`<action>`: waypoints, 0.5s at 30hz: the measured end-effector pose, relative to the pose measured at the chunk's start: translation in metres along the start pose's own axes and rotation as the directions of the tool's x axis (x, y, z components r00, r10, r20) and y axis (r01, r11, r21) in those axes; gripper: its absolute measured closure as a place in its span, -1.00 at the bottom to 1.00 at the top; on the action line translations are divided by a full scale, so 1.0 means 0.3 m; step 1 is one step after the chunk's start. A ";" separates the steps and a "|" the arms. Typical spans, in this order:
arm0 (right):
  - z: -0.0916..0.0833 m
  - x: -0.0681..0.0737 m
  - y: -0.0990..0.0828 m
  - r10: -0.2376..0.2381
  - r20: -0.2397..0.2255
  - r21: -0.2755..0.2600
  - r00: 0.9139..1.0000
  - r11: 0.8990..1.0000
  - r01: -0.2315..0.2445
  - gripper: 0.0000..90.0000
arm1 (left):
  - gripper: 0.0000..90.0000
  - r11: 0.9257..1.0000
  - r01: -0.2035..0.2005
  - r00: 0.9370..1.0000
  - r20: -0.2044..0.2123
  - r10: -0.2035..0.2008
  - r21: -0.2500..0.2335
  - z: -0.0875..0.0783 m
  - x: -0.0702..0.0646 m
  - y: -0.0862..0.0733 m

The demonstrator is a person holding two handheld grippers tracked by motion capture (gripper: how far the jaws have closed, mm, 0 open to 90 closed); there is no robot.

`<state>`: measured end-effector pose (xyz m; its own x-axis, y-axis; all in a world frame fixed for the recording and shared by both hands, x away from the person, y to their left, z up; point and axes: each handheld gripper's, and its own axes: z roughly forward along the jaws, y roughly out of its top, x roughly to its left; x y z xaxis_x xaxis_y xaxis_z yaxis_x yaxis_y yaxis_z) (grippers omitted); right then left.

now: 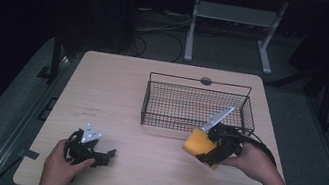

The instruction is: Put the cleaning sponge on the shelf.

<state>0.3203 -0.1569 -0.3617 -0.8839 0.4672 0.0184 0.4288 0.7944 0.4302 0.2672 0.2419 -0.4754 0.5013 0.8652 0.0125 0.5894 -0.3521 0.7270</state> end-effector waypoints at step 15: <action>-0.038 -0.053 0.010 0.036 0.021 -0.011 0.999 0.999 -0.036 -0.49 | -0.71 1.000 0.001 1.000 0.000 -0.001 0.000 0.000 0.000 0.000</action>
<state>0.3336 -0.1665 -0.3503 -0.8637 0.5039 0.0151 0.4584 0.7725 0.4394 0.2672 0.2418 -0.4754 0.5012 0.8653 0.0118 0.5898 -0.3516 0.7270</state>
